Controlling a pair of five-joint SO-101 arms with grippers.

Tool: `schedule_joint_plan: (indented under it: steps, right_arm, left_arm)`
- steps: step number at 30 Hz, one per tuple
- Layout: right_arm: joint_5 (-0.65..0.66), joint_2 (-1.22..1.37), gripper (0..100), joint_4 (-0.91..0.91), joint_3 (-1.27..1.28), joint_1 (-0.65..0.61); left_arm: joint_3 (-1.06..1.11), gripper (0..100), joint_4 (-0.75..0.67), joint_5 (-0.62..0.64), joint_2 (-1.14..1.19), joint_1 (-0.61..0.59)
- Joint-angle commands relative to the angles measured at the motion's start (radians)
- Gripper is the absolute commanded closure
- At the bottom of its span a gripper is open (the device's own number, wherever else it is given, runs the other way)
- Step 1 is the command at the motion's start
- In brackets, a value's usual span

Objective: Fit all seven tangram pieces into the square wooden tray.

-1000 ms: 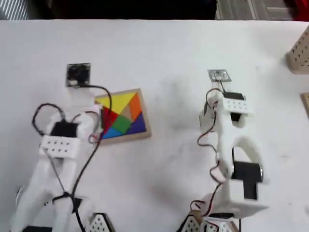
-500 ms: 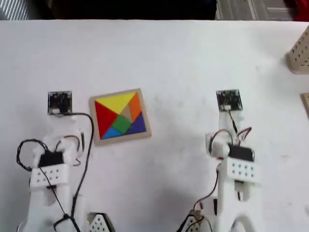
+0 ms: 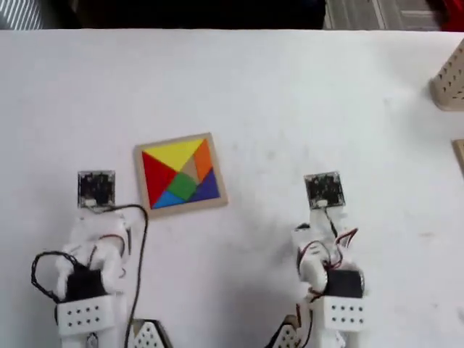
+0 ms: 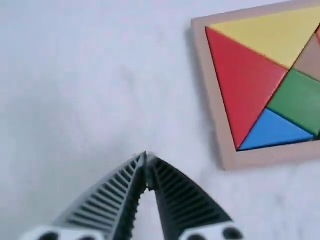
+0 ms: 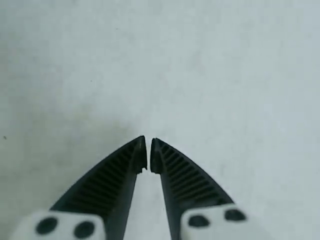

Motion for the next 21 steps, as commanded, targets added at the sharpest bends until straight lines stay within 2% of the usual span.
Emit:
schedule_joint_plan:
  steps: [1,3,9,14,21]
  right_arm:
    - [-0.002,-0.223,98.0,0.142,0.038,-0.045]
    - [-0.002,-0.315,98.0,0.213,0.063,-0.045]
    - [-0.008,-0.280,98.0,0.254,0.097,-0.045]
    - [-0.002,-0.305,98.0,0.278,0.118,0.013]
    - [-0.002,-0.306,98.0,0.278,0.118,0.039]
  left_arm:
    - [0.012,98,0.137,-0.005,-0.248,-0.002]
    - [0.011,98,0.215,-0.009,-0.274,-0.001]
    - [0.011,98,0.235,-0.005,-0.254,-0.001]
    - [0.011,98,0.417,-0.005,-0.254,-0.002]
    - [0.011,98,0.407,-0.005,-0.254,-0.007]
